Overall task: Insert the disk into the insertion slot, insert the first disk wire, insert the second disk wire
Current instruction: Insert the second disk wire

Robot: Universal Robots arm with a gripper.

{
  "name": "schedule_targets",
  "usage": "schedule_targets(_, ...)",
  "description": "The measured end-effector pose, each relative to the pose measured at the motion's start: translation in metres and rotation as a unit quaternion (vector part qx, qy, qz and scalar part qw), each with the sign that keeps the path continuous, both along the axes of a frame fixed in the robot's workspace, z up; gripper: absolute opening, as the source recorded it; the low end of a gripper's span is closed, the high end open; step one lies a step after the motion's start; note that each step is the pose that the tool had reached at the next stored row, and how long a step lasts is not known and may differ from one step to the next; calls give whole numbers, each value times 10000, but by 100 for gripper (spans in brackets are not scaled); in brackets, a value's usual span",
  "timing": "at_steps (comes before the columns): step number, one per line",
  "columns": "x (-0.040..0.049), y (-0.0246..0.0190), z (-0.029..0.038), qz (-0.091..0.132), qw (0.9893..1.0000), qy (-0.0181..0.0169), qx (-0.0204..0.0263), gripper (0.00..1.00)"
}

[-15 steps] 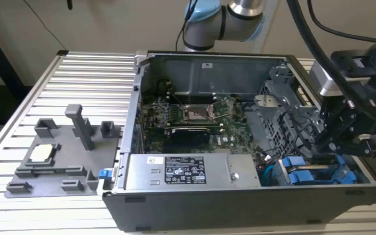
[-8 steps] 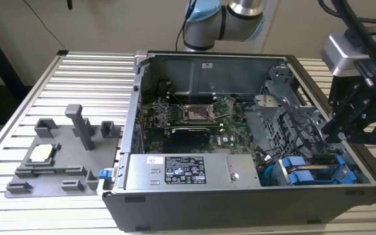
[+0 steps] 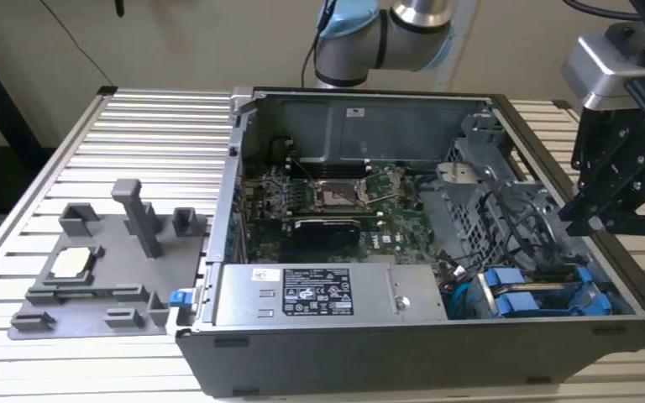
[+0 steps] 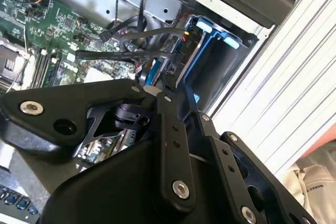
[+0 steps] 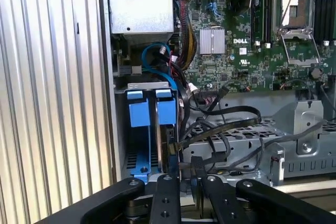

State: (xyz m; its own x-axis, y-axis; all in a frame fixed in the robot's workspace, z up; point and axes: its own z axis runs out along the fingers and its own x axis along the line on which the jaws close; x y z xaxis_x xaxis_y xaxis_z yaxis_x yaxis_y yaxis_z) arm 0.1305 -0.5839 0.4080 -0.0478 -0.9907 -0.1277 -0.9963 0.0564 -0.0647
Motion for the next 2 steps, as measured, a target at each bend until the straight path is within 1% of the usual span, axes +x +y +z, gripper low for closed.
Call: schedule_targets(2,0,0,1,0,10000,0,0,24)
